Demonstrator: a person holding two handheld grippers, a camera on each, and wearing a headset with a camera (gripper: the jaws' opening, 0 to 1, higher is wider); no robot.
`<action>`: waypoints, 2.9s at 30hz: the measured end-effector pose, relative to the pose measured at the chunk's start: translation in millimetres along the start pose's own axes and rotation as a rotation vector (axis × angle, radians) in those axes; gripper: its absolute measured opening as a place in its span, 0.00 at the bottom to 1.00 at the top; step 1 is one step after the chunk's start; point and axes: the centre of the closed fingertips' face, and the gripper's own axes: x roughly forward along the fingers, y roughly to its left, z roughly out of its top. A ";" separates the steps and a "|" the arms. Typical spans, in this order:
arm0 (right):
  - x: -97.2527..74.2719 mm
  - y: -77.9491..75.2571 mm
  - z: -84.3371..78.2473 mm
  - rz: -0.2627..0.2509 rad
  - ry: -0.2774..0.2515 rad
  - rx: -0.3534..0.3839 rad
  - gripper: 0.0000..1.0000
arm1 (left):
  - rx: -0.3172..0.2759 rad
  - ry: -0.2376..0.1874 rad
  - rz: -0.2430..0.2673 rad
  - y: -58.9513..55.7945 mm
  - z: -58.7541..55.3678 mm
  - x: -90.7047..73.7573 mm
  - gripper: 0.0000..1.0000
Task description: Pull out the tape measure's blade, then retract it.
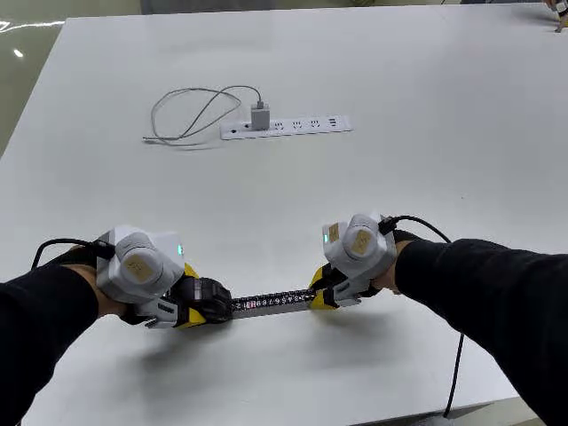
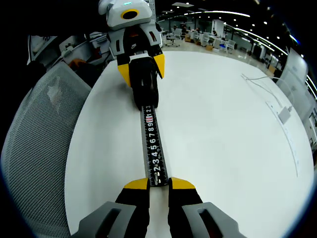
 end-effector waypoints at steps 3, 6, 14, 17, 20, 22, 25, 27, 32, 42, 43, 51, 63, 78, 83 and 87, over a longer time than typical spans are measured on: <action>-0.5 0.0 -0.6 0.000 0.001 -0.009 0.09 | -0.001 -0.002 0.002 -0.1 0.1 -0.1 0.30; -0.9 -0.2 -1.3 0.000 0.001 -0.008 0.09 | 0.000 -0.005 0.002 0.1 0.1 -0.2 0.30; -2.7 0.0 -4.4 0.000 0.007 -0.011 0.09 | 0.000 -0.007 0.001 0.4 0.2 0.6 0.30; -3.3 -0.2 -5.4 0.000 0.010 -0.016 0.09 | 0.000 -0.008 0.000 0.7 0.1 1.1 0.30; -4.1 -0.1 -6.7 0.001 0.016 -0.027 0.09 | 0.002 -0.008 -0.001 0.5 0.2 1.3 0.30; -4.6 -0.2 -8.0 -0.001 0.025 -0.048 0.09 | 0.002 -0.009 -0.002 0.5 0.3 1.4 0.30; -4.9 0.0 -8.8 0.001 0.031 -0.062 0.09 | 0.002 -0.009 -0.002 0.7 0.3 1.5 0.30; -5.1 -0.2 -9.2 0.001 0.032 -0.060 0.09 | 0.003 -0.010 -0.002 0.6 0.4 1.5 0.30; -6.1 -1.3 -10.6 0.002 0.031 -0.048 0.09 | 0.002 -0.011 0.000 1.0 0.3 1.8 0.30; -9.0 -1.1 -14.4 0.001 0.038 -0.037 0.09 | 0.003 -0.010 0.003 0.6 0.4 2.1 0.30; -9.1 -1.1 -14.6 0.001 0.038 -0.035 0.09 | 0.004 -0.009 0.003 0.4 0.4 2.0 0.30; -11.1 -1.3 -17.4 -0.001 0.047 -0.038 0.09 | 0.004 -0.011 0.003 0.5 0.2 1.6 0.30; -14.8 -2.4 -21.7 -0.004 0.050 -0.030 0.09 | 0.003 -0.013 0.002 0.6 0.0 1.4 0.30; -18.3 -2.3 -27.5 -0.003 0.055 -0.028 0.09 | 0.002 -0.013 0.003 1.3 -0.3 2.4 0.30; -20.3 -3.3 -31.3 -0.006 0.055 -0.024 0.09 | 0.002 -0.013 0.004 1.2 0.0 1.7 0.30; -22.1 -3.0 -33.9 -0.007 0.058 -0.024 0.09 | 0.002 -0.013 0.004 0.9 0.1 1.2 0.30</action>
